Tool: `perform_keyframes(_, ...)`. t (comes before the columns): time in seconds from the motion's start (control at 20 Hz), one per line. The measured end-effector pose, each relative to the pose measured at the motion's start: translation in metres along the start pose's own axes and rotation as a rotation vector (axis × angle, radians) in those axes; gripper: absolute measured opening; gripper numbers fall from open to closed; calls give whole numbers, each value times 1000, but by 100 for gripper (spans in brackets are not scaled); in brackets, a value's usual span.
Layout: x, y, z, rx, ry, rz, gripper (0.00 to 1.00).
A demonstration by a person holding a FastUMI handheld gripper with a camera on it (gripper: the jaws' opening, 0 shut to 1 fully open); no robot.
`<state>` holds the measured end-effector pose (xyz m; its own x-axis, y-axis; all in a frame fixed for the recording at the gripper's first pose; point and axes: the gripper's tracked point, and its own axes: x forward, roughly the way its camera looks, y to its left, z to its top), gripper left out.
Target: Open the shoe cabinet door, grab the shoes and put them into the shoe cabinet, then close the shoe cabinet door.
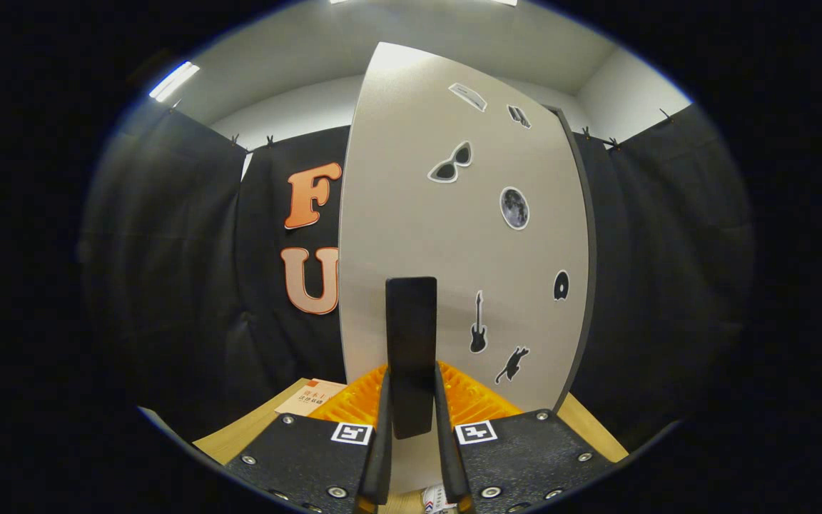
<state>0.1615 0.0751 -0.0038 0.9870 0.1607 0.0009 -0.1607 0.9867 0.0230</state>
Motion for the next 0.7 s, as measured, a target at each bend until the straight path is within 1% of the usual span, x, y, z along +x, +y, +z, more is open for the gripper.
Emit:
perform_keyframes(0.3, -26, -24, -1, -21, 1, -37, 28)
perform_keyframes(0.45, -41, -40, -2, -45, 3, -82, 28)
perform_keyframes(0.7, -55, -68, -3, -16, 12, -146, 28)
